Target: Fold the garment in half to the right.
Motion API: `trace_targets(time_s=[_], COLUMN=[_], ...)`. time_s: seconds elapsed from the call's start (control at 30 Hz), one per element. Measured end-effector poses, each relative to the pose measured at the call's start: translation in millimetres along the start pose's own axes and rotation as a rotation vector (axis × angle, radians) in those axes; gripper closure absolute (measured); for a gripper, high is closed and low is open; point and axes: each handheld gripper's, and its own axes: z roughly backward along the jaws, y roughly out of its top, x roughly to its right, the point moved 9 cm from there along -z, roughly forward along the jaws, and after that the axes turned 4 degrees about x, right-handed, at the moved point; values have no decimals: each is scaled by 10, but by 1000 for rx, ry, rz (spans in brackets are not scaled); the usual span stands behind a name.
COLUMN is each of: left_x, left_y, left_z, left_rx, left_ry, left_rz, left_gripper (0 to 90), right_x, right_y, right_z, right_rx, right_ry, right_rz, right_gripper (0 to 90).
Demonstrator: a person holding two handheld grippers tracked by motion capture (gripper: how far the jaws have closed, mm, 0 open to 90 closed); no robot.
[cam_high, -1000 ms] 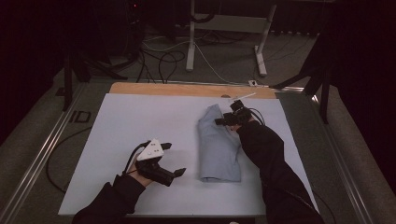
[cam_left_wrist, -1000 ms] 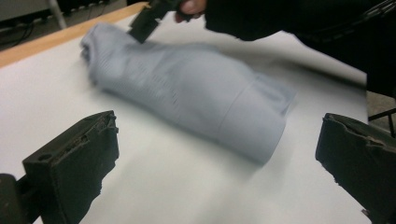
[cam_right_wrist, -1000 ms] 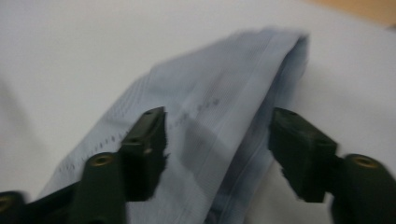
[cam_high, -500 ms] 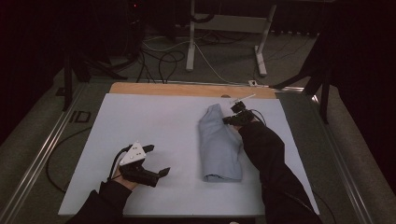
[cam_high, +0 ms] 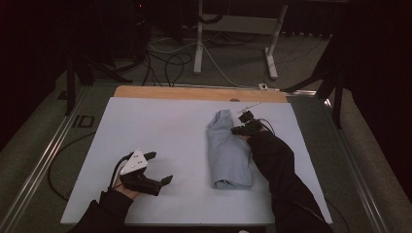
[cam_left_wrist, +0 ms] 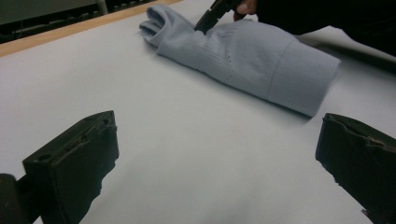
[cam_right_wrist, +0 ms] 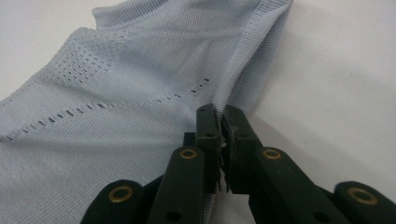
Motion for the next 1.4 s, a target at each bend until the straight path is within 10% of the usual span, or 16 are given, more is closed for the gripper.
trace_targets(time_s=[0.57, 1.1, 1.4], left_x=[-124, -148, -166], left_y=[-45, -139, -161], left_z=[164, 193, 201], left_rx=[15, 11, 23], left_ry=[17, 20, 22], left_rz=[11, 23, 33], left_gripper=[6, 6, 6], right_x=[-77, -844, -1373], right_y=[275, 227, -50], right_z=[359, 829, 979], right_rx=[53, 122, 118], right_ry=[-10, 136, 266], right_rz=[51, 189, 263], right_gripper=[491, 870, 900])
